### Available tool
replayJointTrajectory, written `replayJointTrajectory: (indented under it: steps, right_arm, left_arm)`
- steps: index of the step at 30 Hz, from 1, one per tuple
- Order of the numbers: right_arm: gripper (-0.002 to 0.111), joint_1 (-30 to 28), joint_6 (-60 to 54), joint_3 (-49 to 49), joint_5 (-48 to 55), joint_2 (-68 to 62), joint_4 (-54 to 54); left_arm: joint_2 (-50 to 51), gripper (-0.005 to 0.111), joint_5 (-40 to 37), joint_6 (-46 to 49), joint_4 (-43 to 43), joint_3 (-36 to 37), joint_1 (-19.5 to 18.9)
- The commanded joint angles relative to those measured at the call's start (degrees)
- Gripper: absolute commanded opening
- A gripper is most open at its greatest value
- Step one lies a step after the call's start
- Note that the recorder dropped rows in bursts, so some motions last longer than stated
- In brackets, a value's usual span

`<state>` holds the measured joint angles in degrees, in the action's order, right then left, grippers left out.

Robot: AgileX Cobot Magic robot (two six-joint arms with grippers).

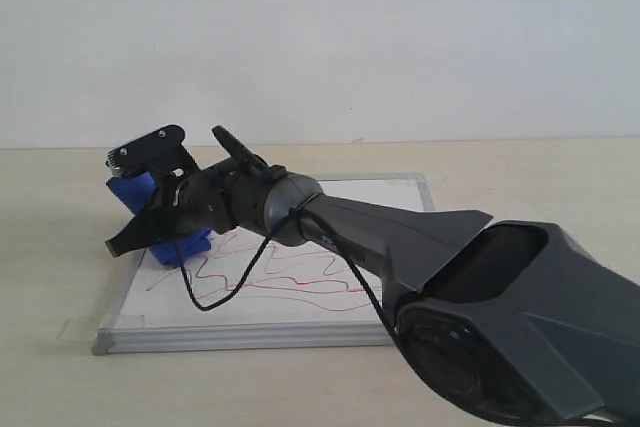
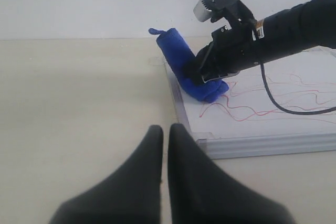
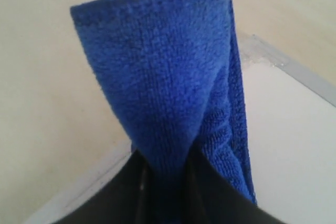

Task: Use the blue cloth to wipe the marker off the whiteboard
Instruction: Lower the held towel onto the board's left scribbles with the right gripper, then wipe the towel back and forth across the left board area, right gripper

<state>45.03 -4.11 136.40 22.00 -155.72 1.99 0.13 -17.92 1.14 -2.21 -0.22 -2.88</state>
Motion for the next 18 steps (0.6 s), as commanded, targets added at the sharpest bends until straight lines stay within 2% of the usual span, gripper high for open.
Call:
replayJointTrajectory:
  steps: [1,4,8,14,18]
  right_arm:
    - [0.000,-4.0,-0.1,-0.2,6.3,-0.9,-3.4]
    - [0.000,-5.8,5.5,-0.2,6.5,-0.9,-3.2]
    - [0.000,-5.0,5.8,-0.2,4.6,-0.9,-0.5]
    - [0.000,-0.7,-3.6,-0.2,-0.9,-1.3,1.3]
    - [0.000,0.0,-10.6,-0.2,-3.3,-1.9,1.6]
  left_arm:
    - [-0.1,0.004,0.3,-0.3,-0.1,0.2,0.1]
    - [-0.1,0.004,0.3,-0.3,-0.1,0.2,0.1]
    - [-0.1,0.004,0.3,-0.3,-0.1,0.2,0.1]
    - [-0.1,0.004,0.3,-0.3,-0.1,0.2,0.1]
    - [-0.1,0.004,0.3,-0.3,-0.1,0.2,0.1]
